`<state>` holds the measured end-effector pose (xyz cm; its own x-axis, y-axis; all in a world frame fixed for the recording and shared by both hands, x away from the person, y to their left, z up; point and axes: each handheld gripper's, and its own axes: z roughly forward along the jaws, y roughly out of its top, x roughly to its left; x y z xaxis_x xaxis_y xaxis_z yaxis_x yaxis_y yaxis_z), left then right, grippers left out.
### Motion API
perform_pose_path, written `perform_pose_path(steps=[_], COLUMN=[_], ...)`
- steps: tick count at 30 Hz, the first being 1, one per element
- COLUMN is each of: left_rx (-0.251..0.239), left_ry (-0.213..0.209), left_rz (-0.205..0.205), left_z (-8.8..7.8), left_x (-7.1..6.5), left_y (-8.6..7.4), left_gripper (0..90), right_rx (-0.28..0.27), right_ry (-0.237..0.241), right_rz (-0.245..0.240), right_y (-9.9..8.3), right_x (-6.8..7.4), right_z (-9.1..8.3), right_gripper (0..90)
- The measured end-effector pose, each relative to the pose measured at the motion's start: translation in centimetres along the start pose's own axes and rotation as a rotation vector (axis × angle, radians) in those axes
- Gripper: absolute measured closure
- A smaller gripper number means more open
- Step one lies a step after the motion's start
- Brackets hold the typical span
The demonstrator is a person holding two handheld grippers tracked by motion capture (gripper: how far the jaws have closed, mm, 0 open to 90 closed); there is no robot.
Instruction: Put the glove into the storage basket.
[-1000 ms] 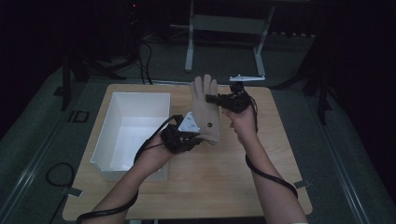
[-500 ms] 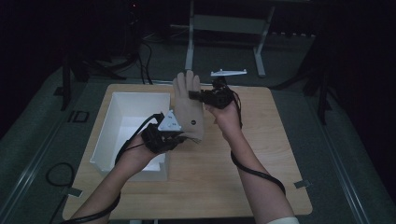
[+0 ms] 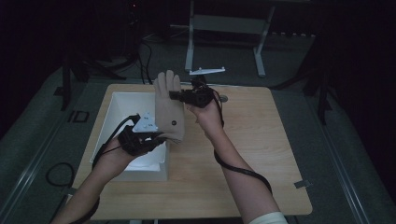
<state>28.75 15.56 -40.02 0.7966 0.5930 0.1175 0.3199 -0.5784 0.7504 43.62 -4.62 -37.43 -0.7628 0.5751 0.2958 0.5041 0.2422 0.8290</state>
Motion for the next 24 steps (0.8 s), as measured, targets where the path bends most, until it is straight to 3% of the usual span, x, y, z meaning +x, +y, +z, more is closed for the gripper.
perform_pose_path(steps=[15, 24], left_rx=[0.015, 0.04], left_ry=[0.047, 0.051], left_rz=[-0.07, -0.104], left_z=[-3.3, -3.1], left_x=[1.7, 2.1], left_y=[-4.0, -5.7], left_gripper=[82.2, 82.2], right_rx=[0.038, 0.064], right_ry=[0.051, 0.06], right_rz=[-0.032, -0.032], right_y=[0.6, 0.1], right_x=[3.3, 4.0], right_z=[4.4, 6.3], right_gripper=[74.0, 74.0])
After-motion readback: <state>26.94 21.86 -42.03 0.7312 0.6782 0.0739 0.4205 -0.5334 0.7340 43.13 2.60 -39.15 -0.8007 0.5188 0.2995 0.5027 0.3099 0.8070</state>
